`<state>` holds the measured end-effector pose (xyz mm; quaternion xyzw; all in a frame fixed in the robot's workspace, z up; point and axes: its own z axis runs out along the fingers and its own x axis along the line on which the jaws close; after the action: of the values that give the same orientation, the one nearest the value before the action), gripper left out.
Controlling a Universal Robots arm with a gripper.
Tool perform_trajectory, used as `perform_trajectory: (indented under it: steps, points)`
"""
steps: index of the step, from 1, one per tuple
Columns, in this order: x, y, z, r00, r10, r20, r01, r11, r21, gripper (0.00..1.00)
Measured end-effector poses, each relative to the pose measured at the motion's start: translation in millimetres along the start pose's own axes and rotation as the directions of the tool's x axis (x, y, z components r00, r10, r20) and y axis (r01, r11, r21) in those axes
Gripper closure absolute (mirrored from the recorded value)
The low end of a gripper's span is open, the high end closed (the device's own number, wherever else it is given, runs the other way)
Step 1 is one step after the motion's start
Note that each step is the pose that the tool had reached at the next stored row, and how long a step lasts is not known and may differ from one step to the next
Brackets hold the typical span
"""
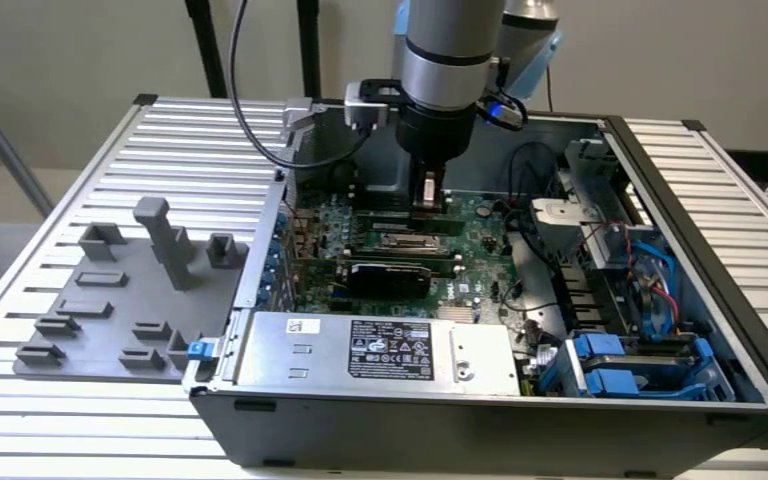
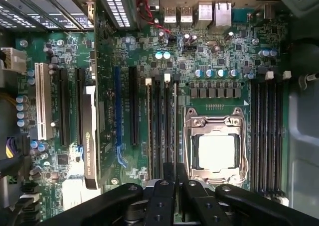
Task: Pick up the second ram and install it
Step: 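Insert the second ram into the second slot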
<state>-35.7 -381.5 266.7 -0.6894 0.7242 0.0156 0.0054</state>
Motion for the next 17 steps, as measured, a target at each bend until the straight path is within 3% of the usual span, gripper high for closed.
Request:
perform_trajectory:
  steps: [17]
  points:
    - [1.2, 1.5, 30.5, 1.0000, -0.002, -0.0004, 0.002, 1.0000, -0.0002, 1.00]
